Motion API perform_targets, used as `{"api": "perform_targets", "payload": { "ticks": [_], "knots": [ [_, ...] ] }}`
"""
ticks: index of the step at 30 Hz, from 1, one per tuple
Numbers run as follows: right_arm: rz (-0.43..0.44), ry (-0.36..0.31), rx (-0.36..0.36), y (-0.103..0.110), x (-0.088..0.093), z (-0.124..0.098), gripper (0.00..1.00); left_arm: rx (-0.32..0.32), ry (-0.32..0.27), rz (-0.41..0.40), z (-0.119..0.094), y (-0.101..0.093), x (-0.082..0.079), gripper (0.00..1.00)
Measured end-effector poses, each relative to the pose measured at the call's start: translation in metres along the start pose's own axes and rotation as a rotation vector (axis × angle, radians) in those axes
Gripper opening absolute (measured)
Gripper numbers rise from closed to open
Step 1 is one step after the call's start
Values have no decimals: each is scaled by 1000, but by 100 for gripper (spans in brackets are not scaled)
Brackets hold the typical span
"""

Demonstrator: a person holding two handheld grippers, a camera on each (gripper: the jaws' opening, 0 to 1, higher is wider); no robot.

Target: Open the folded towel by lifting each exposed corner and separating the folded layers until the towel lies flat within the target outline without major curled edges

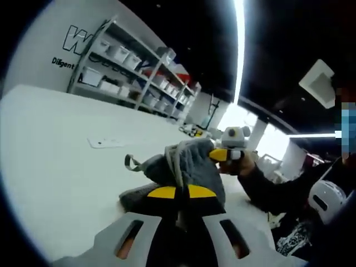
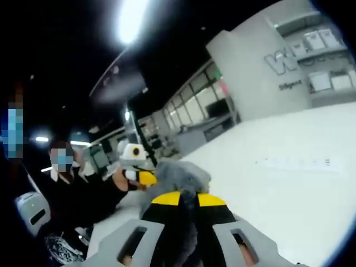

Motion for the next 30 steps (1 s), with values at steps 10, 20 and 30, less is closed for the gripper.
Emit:
{"api": "perform_targets", "payload": {
  "ticks": [10, 20, 30],
  "knots": [
    [-19, -6, -16, 4, -3, -6, 4, 14, -13, 30, 0, -14, 4, 2],
    [-54, -15, -26, 9, -2, -11, 3, 18, -15, 67, -5, -17, 1, 2],
    [-86, -14, -49, 17, -1, -15, 3, 20, -25, 81, -6, -38, 19, 2]
  ]
}}
Point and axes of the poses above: the point that each gripper's makers call its tool centre point, and the gripper's own axes: z roughly forward along the fingers, y roughly to its left, x roughly out of its underside, the point moved 6 cm from there along -z, roughly backward along the fingers, and after that the axes turned 1 degree about -z, right-handed, at the moved point
